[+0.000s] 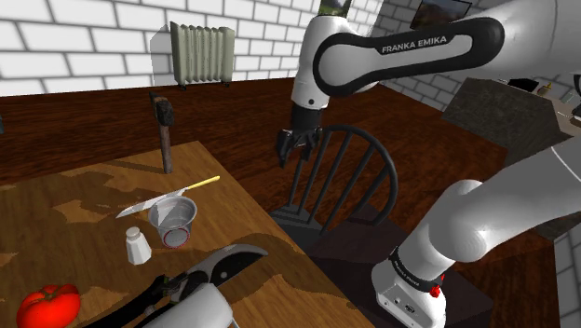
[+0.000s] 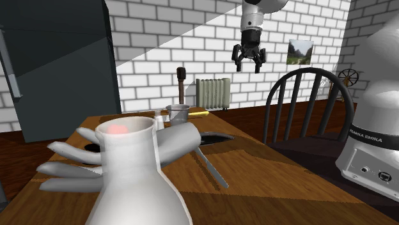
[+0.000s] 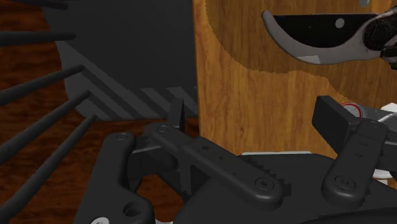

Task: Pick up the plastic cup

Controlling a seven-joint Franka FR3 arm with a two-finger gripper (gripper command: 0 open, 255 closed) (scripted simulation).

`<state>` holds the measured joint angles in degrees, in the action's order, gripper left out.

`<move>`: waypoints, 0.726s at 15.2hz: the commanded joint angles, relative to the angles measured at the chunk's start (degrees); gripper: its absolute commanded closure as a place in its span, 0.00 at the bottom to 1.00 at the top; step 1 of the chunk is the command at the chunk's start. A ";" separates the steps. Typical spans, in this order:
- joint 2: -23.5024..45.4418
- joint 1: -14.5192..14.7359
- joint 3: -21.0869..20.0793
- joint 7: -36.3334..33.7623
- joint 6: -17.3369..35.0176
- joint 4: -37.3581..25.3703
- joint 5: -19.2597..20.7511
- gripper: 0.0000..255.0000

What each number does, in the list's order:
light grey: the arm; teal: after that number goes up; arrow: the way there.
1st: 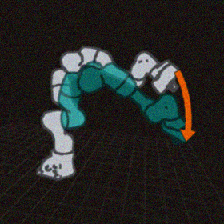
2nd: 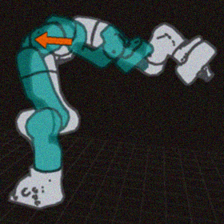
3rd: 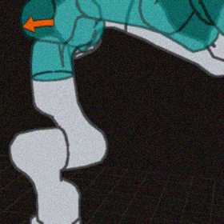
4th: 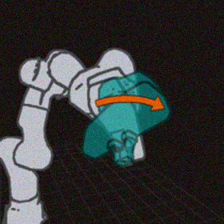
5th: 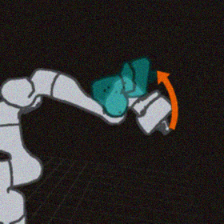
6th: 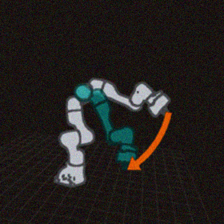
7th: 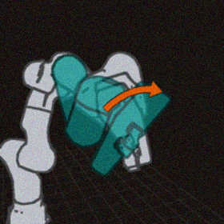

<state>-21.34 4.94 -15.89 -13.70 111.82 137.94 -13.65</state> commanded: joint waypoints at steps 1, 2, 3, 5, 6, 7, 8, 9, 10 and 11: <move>3.47 0.49 -1.34 -0.67 3.43 -0.95 -0.20 0.00; 5.34 0.74 -2.04 -1.13 5.06 -1.60 -0.17 0.00; 7.24 0.98 -2.72 -1.61 6.65 -2.31 -0.05 0.00; 11.15 1.47 -4.02 -2.68 9.69 -3.95 0.44 0.00; 13.15 1.72 -4.63 -3.27 11.14 -4.87 0.82 0.00; 15.17 1.98 -5.21 -3.90 12.54 -5.86 1.30 0.00; 17.21 2.26 -5.74 -4.57 13.88 -6.92 1.87 0.00; 19.28 2.56 -6.24 -5.28 15.16 -8.04 2.54 0.00; 21.36 2.91 -6.68 -6.03 16.37 -9.23 3.29 0.00; 23.45 3.29 -7.05 -6.80 17.51 -10.49 4.13 0.00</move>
<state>0.05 7.86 -22.49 -19.74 127.97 128.54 -10.26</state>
